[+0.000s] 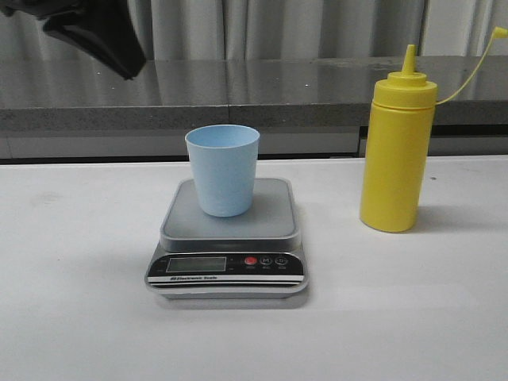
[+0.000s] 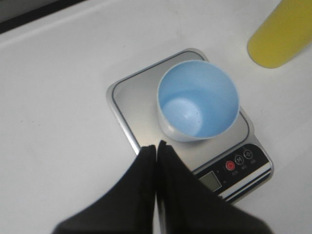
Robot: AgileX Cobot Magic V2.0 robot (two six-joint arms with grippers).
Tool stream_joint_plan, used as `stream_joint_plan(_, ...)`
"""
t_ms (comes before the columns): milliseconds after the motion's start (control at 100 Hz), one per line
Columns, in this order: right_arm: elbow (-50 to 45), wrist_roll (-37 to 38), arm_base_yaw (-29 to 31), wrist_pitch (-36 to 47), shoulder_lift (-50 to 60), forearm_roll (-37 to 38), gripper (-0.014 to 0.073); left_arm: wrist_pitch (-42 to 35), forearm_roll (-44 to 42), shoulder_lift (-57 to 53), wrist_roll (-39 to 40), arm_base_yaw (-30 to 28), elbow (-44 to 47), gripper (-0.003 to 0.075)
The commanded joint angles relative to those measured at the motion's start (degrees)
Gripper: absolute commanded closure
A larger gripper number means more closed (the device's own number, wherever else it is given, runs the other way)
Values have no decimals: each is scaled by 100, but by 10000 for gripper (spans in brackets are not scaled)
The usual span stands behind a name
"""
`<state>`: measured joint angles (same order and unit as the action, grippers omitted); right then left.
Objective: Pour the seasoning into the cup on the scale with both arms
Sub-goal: 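Open the left gripper and lift it away from the cup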
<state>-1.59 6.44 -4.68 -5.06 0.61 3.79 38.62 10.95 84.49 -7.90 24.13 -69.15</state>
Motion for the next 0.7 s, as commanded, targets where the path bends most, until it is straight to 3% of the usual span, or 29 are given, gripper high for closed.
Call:
stream_joint_plan(0, 101, -46, 35, 446, 109, -6, 662, -527, 114, -686, 75, -188, 276, 741)
stream_joint_plan(430, 101, -46, 35, 446, 109, -6, 662, -933, 114, -2816, 98, -1588, 2080, 741)
stream_joint_plan(690, 101, -46, 35, 446, 109, -6, 662, -1489, 114, -4177, 98, -1959, 3143, 741)
